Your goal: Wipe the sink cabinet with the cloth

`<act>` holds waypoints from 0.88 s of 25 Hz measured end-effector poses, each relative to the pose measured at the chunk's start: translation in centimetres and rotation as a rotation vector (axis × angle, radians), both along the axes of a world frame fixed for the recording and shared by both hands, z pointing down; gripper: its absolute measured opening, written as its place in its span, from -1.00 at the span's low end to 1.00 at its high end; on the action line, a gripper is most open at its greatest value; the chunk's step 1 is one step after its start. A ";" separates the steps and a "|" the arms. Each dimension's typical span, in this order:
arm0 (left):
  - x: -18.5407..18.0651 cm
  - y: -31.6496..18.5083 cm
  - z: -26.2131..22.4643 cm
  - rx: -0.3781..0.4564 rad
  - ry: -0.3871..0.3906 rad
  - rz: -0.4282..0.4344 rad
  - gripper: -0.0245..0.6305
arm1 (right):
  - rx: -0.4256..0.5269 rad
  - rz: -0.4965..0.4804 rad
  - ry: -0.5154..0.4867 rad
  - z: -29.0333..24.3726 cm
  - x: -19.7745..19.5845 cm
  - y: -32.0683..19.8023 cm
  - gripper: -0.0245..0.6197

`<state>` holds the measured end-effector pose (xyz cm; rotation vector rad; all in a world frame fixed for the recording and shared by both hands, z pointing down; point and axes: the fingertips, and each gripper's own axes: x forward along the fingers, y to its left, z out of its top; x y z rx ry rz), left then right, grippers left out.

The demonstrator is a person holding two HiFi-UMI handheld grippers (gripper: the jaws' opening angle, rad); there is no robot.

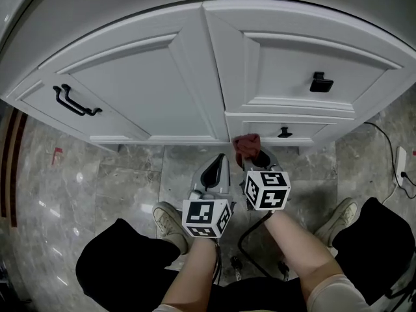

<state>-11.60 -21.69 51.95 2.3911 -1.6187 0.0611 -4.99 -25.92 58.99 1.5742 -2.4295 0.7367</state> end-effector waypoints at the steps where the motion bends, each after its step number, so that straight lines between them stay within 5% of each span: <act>1: 0.4 0.0 0.0 0.000 0.001 0.006 -0.92 | -0.001 0.008 0.005 0.0 0.6 0.0 -0.68; 22: 10.7 0.0 0.1 -0.013 0.006 0.176 -0.92 | -0.040 0.231 0.000 -0.6 14.1 0.6 -0.68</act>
